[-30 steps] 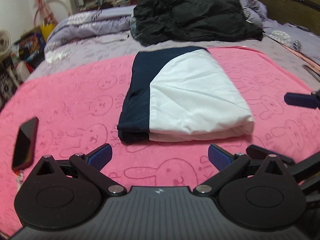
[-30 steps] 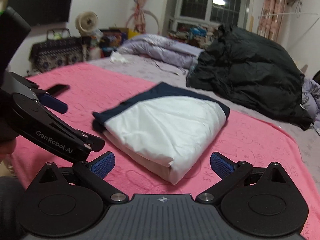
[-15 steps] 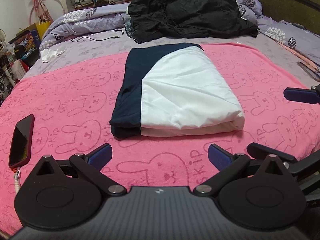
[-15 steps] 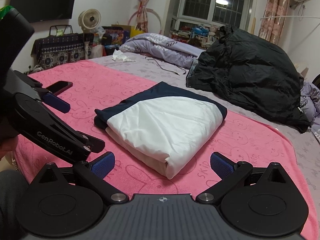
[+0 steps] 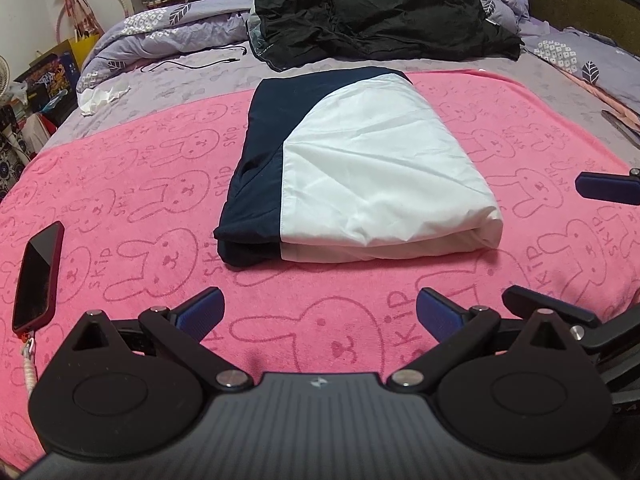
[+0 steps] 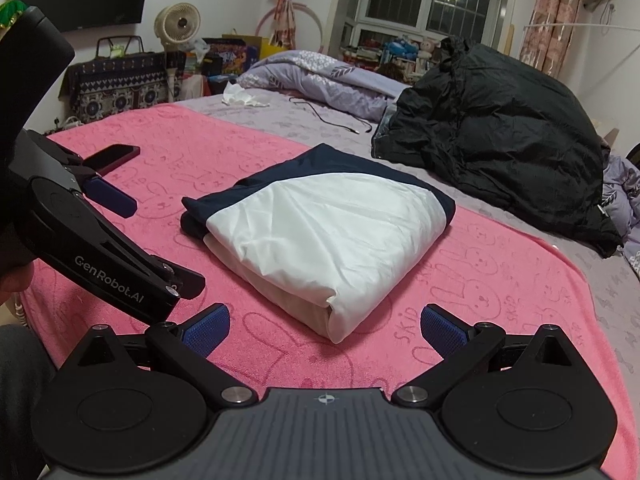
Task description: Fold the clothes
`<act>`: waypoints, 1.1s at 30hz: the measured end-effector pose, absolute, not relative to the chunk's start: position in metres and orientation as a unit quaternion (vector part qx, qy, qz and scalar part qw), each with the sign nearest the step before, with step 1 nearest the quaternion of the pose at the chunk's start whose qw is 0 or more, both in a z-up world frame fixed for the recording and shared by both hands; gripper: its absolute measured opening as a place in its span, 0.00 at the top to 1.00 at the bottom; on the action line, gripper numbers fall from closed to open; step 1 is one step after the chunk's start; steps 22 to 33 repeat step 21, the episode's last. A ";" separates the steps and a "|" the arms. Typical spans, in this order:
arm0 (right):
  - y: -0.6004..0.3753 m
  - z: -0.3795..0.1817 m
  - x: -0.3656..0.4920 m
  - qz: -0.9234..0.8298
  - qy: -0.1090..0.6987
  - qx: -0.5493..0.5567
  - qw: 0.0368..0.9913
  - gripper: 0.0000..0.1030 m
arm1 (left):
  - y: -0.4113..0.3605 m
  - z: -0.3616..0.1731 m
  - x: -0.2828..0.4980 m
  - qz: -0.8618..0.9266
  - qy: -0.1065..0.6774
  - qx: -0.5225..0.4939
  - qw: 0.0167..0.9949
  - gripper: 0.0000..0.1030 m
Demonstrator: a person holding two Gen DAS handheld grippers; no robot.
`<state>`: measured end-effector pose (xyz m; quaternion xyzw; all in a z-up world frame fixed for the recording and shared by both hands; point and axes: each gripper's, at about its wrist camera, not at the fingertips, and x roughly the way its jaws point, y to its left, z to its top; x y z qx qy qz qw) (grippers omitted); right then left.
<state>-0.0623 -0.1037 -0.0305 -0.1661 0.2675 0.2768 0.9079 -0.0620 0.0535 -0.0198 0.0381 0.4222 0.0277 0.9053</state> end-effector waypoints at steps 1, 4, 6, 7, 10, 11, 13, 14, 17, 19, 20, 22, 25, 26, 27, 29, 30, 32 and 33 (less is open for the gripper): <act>-0.103 -0.031 -0.062 0.277 0.268 -0.166 0.908 0.00 | 0.053 -0.020 -0.061 0.028 0.422 0.040 0.905 0.00; -0.103 -0.031 -0.061 0.278 0.268 -0.166 0.907 0.00 | 0.053 -0.019 -0.060 0.027 0.421 0.042 0.906 0.00; -0.102 -0.031 -0.060 0.280 0.269 -0.165 0.907 0.00 | 0.053 -0.018 -0.060 0.027 0.420 0.041 0.906 0.00; -0.102 -0.031 -0.059 0.280 0.270 -0.165 0.906 0.00 | 0.053 -0.018 -0.059 0.027 0.420 0.040 0.906 0.00; -0.101 -0.032 -0.059 0.282 0.271 -0.165 0.905 0.00 | 0.054 -0.017 -0.058 0.027 0.419 0.038 0.907 0.00; -0.100 -0.032 -0.059 0.282 0.271 -0.167 0.905 0.00 | 0.054 -0.017 -0.058 0.027 0.418 0.036 0.907 0.00; -0.100 -0.032 -0.059 0.284 0.270 -0.170 0.904 0.00 | 0.055 -0.017 -0.057 0.028 0.417 0.033 0.908 0.00; -0.099 -0.032 -0.059 0.284 0.270 -0.171 0.904 0.00 | 0.055 -0.017 -0.057 0.029 0.417 0.032 0.908 0.00; -0.098 -0.033 -0.059 0.286 0.271 -0.172 0.903 0.00 | 0.054 -0.016 -0.057 0.033 0.412 0.036 0.910 0.00; -0.099 -0.034 -0.059 0.287 0.271 -0.172 0.903 0.00 | 0.053 -0.016 -0.057 0.036 0.407 0.041 0.912 0.00; -0.099 -0.034 -0.059 0.287 0.272 -0.171 0.902 0.00 | 0.052 -0.015 -0.057 0.036 0.405 0.043 0.912 0.00; -0.099 -0.035 -0.059 0.287 0.273 -0.171 0.902 0.00 | 0.052 -0.015 -0.057 0.036 0.405 0.045 0.913 0.00; -0.099 -0.035 -0.059 0.287 0.273 -0.171 0.902 0.00 | 0.052 -0.015 -0.057 0.036 0.405 0.045 0.913 0.00; -0.099 -0.035 -0.059 0.287 0.273 -0.171 0.902 0.00 | 0.052 -0.015 -0.057 0.036 0.405 0.045 0.913 0.00; -0.099 -0.035 -0.059 0.287 0.273 -0.171 0.902 0.00 | 0.052 -0.015 -0.057 0.036 0.405 0.045 0.913 0.00; -0.099 -0.035 -0.059 0.287 0.273 -0.171 0.902 0.00 | 0.052 -0.015 -0.057 0.036 0.405 0.045 0.913 0.00; -0.099 -0.035 -0.059 0.287 0.273 -0.171 0.902 0.00 | 0.052 -0.015 -0.057 0.036 0.405 0.045 0.913 0.00; -0.099 -0.035 -0.059 0.287 0.273 -0.171 0.902 0.00 | 0.052 -0.015 -0.057 0.036 0.405 0.045 0.913 0.00; -0.099 -0.035 -0.059 0.287 0.273 -0.171 0.902 0.00 | 0.052 -0.015 -0.057 0.036 0.405 0.045 0.913 0.00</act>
